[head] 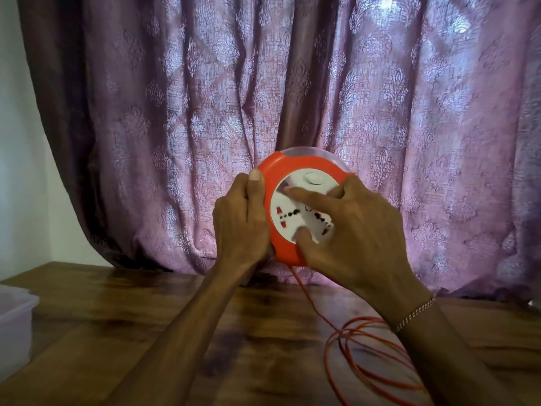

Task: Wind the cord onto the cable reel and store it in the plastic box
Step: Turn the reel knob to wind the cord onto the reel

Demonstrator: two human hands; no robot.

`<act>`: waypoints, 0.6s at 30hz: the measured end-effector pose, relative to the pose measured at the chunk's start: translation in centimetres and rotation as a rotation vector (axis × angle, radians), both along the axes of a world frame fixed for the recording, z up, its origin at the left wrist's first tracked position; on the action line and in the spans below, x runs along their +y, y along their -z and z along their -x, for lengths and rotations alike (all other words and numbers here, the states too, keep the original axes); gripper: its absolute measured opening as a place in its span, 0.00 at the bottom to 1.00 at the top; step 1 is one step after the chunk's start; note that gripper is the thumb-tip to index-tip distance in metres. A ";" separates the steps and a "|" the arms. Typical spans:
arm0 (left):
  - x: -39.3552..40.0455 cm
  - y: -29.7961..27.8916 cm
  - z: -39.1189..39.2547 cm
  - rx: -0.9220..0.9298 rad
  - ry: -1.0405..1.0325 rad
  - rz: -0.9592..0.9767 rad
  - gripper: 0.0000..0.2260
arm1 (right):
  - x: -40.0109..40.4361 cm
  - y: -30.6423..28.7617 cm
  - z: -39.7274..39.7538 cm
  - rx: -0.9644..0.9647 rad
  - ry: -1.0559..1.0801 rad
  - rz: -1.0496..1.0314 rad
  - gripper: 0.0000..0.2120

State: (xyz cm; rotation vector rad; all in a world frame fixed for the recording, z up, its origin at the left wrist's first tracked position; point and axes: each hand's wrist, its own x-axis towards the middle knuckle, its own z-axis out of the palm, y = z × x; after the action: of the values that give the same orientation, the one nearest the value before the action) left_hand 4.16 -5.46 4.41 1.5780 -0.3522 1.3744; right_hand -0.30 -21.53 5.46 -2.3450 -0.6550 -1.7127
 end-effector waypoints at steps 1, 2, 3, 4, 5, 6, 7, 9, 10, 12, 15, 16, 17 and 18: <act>0.1 0.0 0.0 -0.002 -0.004 0.005 0.22 | 0.2 0.1 -0.1 -0.008 0.004 -0.067 0.24; 0.1 0.0 0.0 -0.003 0.000 0.006 0.22 | 0.3 0.0 -0.1 -0.011 -0.002 -0.139 0.25; 0.1 0.0 0.0 -0.003 0.012 0.003 0.22 | 0.4 -0.1 -0.2 -0.010 -0.011 -0.197 0.27; 0.0 0.0 0.1 0.001 0.025 -0.001 0.23 | 0.4 -0.2 -0.2 -0.007 -0.018 -0.228 0.27; 0.0 0.0 0.1 0.005 0.032 -0.003 0.23 | 0.4 -0.2 -0.1 0.000 -0.018 -0.233 0.28; -0.1 0.1 0.1 0.006 0.033 -0.001 0.24 | 0.4 -0.3 0.0 0.002 -0.013 -0.222 0.28; -0.2 0.1 0.2 0.007 0.031 0.001 0.24 | 0.3 -0.4 0.2 -0.010 -0.009 -0.206 0.27; -0.2 0.1 0.2 0.010 0.031 -0.002 0.24 | 0.0 -0.6 0.6 -0.047 -0.023 -0.184 0.25; -0.2 0.1 0.1 0.013 0.036 -0.004 0.24 | -0.1 -0.8 0.7 -0.052 -0.043 -0.173 0.22; -0.1 0.1 0.1 0.015 0.050 -0.002 0.25 | -0.4 -1.0 0.9 -0.032 -0.088 -0.112 0.16; 0.0 0.1 0.1 0.000 0.028 0.001 0.24 | -0.8 -1.2 1.0 0.058 -0.128 0.052 0.10; 0.0 0.1 0.1 -0.001 0.018 -0.004 0.23 | -0.9 -1.2 1.0 0.106 -0.118 0.097 0.13; 0.0 0.2 0.1 0.001 0.013 -0.006 0.22 | -0.9 -1.2 1.2 0.147 -0.096 0.134 0.17; 0.0 0.2 0.0 0.001 0.015 -0.005 0.22 | -0.9 -1.3 1.3 0.180 -0.072 0.165 0.21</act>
State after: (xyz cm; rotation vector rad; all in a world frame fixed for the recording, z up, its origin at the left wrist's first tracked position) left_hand 4.14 -5.43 4.19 1.5776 -0.3662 1.3619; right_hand -1.58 -22.42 6.71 -2.5139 -0.8662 -1.4470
